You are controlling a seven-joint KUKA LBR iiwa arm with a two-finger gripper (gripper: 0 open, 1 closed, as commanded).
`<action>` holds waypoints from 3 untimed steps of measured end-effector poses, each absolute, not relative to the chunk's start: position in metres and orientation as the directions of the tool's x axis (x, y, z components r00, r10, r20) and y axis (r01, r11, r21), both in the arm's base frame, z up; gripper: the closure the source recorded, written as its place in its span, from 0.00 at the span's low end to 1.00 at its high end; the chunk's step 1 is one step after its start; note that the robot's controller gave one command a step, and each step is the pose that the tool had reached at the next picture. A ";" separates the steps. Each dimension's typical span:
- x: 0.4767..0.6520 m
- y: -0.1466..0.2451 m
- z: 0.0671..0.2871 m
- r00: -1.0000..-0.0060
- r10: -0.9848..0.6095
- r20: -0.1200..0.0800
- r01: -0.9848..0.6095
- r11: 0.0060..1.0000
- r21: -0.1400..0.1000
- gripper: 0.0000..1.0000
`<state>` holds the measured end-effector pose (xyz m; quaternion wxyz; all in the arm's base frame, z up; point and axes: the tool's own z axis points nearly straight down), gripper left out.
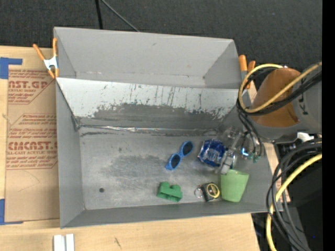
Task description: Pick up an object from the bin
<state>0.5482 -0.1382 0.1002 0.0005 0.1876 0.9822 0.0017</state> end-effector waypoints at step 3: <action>0.553 -0.126 0.070 -0.864 0.503 -0.007 0.503 0.864 0.002 0.00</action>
Offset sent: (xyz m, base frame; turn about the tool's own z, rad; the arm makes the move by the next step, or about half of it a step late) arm 0.0024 0.0111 -0.0002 0.0553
